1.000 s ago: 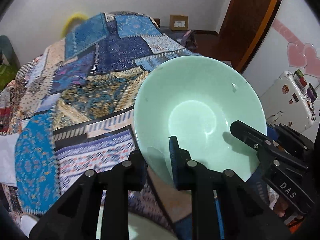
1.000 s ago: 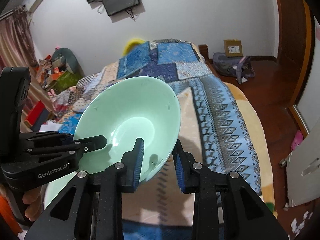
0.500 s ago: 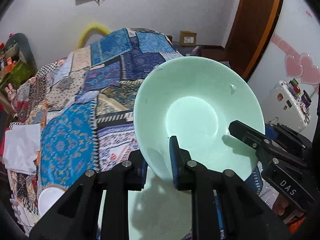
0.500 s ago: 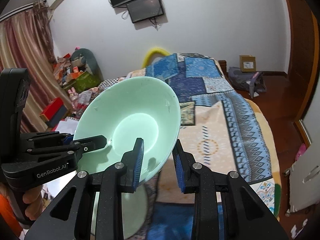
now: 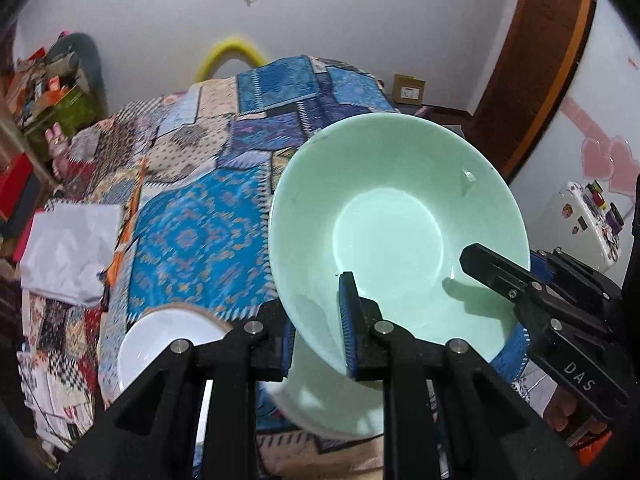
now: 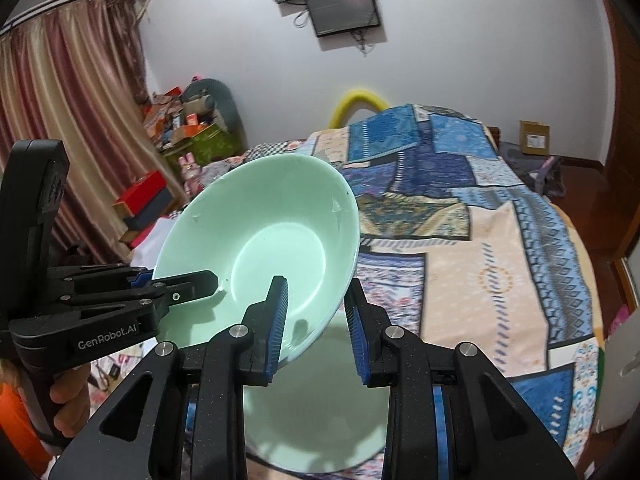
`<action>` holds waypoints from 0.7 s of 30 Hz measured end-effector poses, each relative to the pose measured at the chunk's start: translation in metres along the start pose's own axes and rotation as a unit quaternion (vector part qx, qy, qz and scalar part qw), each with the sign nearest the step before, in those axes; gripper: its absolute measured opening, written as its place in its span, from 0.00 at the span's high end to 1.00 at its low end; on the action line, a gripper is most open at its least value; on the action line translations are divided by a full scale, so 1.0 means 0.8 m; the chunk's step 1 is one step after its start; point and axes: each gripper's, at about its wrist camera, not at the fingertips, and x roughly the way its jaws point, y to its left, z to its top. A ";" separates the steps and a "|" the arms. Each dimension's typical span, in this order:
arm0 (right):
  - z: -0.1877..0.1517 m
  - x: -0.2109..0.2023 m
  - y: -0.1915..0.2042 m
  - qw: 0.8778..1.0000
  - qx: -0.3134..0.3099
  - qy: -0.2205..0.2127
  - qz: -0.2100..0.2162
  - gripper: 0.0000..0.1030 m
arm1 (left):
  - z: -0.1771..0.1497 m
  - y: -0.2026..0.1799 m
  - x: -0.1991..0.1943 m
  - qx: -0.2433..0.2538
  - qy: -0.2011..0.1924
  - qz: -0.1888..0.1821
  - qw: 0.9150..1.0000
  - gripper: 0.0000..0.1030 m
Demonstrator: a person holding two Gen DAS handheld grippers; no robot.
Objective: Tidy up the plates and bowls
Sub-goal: 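Carry the mint green bowl with both tools over the white dotted bowl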
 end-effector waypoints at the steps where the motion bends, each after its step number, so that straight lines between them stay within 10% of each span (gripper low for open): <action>1: -0.001 0.004 0.007 1.000 -0.002 0.002 0.006 0.74 | -0.004 0.007 -0.005 -0.003 -0.001 0.002 1.000 0.81; 21: -0.018 0.047 0.123 0.996 -0.050 0.028 0.072 0.74 | -0.066 0.129 -0.076 -0.052 -0.019 0.057 0.997 0.81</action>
